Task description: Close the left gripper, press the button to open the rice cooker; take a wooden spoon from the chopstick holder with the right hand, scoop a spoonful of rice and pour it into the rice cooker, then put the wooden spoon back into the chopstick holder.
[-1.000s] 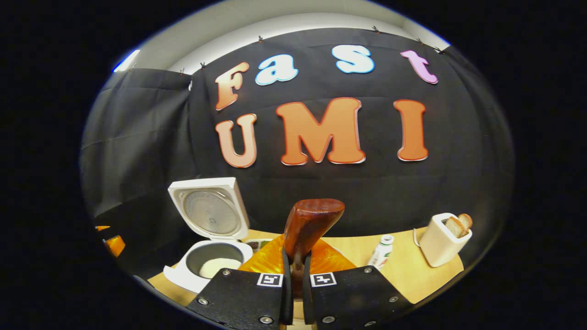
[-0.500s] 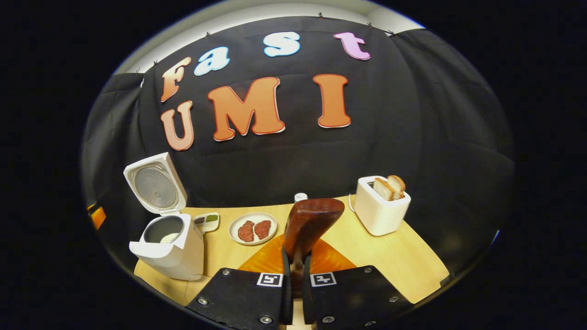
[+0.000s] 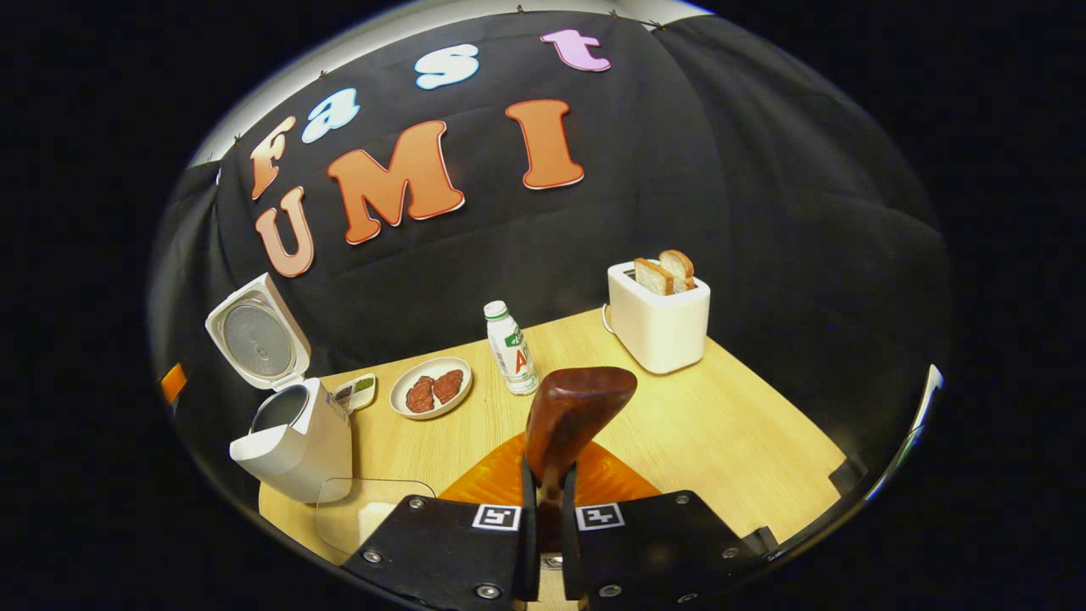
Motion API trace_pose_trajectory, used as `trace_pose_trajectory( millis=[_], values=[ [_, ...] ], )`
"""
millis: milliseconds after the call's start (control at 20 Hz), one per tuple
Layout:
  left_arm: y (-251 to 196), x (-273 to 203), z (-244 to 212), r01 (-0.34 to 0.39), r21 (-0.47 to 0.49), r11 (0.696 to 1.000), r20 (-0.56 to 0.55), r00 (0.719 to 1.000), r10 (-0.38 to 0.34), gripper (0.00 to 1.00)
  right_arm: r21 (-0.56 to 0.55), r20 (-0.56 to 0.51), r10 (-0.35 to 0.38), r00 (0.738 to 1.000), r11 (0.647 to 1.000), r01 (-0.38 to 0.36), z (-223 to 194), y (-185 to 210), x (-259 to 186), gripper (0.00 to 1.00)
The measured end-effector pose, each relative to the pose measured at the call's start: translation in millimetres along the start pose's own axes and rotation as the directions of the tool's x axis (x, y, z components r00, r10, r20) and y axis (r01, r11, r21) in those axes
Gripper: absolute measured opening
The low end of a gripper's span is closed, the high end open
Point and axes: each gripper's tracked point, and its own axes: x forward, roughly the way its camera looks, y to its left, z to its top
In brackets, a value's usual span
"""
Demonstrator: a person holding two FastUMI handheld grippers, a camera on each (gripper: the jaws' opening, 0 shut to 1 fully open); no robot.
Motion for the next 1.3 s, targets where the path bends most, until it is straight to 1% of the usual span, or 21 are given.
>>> trace_pose_trajectory(
  millis=[100, 150, 250, 350, 450, 500, 650, 700, 850, 900, 950, 1000, 1100, 1150, 1200, 1250, 1300],
  values=[
    [-0.2, -0.3, 2.6, -0.003, 0.011, 1.0, 0.001, 1.0, 0.003, 0.89, 0.032, -0.029, -0.009, 1.0, 0.999, 0.01, -14.9, -8.3, 6.0, 0.1],
    [0.4, 0.1, 3.9, -0.005, 0.016, 1.0, 0.002, 1.0, 0.005, 0.89, 0.052, -0.054, -0.015, 0.998, 0.998, 0.018, -24.3, -13.0, 8.7, 0.11],
    [0.3, 0.6, 6.2, -0.006, 0.025, 1.0, 0.006, 1.0, 0.006, 0.89, 0.106, -0.07, -0.025, 0.997, 0.994, 0.032, -33.4, -20.5, 14.4, 0.15],
    [-1.1, 1.2, 6.6, -0.004, 0.033, 0.999, 0.006, 1.0, 0.003, 0.89, 0.182, -0.074, -0.009, 0.997, 0.983, 0.022, -38.4, -19.4, 16.4, 0.18],
    [-1.9, 3.8, 9.5, 0.001, 0.039, 0.999, 0.01, 1.0, -0.001, 0.89, 0.243, -0.061, 0.005, 0.998, 0.97, 0.01, -36.7, -21.5, 18.4, 0.24],
    [-2.4, 4.3, 10.2, 0.002, 0.041, 0.999, 0.012, 1.0, -0.003, 0.89, 0.254, -0.049, -0.012, 0.999, 0.967, 0.024, -33.1, -26.7, 18.3, 0.31],
    [-0.3, 7.3, 18.2, 0.003, 0.035, 0.999, 0.03, 1.0, -0.004, 0.89, 0.252, -0.037, -0.043, 0.998, 0.966, 0.051, -25.7, -38.3, 15.5, 0.41],
    [1.1, 10.1, 20.4, 0.005, 0.026, 1.0, 0.037, 0.999, -0.006, 0.89, 0.25, -0.031, -0.052, 0.998, 0.966, 0.058, -20.6, -42.5, 12.6, 0.48],
    [13.4, 18.8, 34.2, 0.002, -0.008, 1.0, 0.056, 0.998, -0.001, 0.89, 0.245, -0.023, -0.08, 0.997, 0.966, 0.083, -10.5, -50.5, 5.3, 0.61],
    [19.9, 22.1, 41.8, -0.002, -0.026, 1.0, 0.067, 0.998, 0.004, 0.89, 0.239, -0.016, -0.088, 0.996, 0.967, 0.09, -5.1, -51.9, 1.9, 0.69],
    [25.1, 26.4, 49.9, 0.004, -0.038, 0.999, 0.077, 0.997, -0.001, 0.89, 0.227, -0.003, -0.096, 0.995, 0.969, 0.094, 2.5, -53.0, -2.1, 0.74],
    [34.8, 31.0, 57.9, 0.0, -0.045, 0.999, 0.083, 0.997, 0.003, 0.85, 0.205, 0.009, -0.104, 0.995, 0.974, 0.1, 10.3, -53.2, -5.7, 0.81],
    [55.2, 39.1, 75.1, -0.034, -0.067, 0.997, 0.104, 0.994, 0.041, 0.94, 0.152, 0.045, -0.119, 0.992, 0.982, 0.111, 28.6, -53.0, -17.4, 0.88],
    [65.8, 46.1, 84.9, -0.05, -0.09, 0.995, 0.12, 0.991, 0.061, 0.96, 0.127, 0.064, -0.126, 0.99, 0.985, 0.117, 37.8, -51.8, -23.8, 0.9],
    [69.8, 52.0, 93.2, -0.047, -0.111, 0.993, 0.127, 0.99, 0.061, 0.98, 0.103, 0.085, -0.13, 0.988, 0.987, 0.121, 47.8, -48.7, -30.6, 0.93],
    [77.4, 59.2, 100.1, -0.062, -0.125, 0.99, 0.13, 0.988, 0.079, 1.0, 0.079, 0.111, -0.138, 0.984, 0.988, 0.13, 58.3, -46.8, -35.3, 0.94],
    [87.8, 66.0, 105.4, -0.076, -0.136, 0.988, 0.129, 0.987, 0.094, 1.0, 0.054, 0.135, -0.144, 0.98, 0.989, 0.138, 67.2, -45.2, -42.5, 0.94]
  ],
)
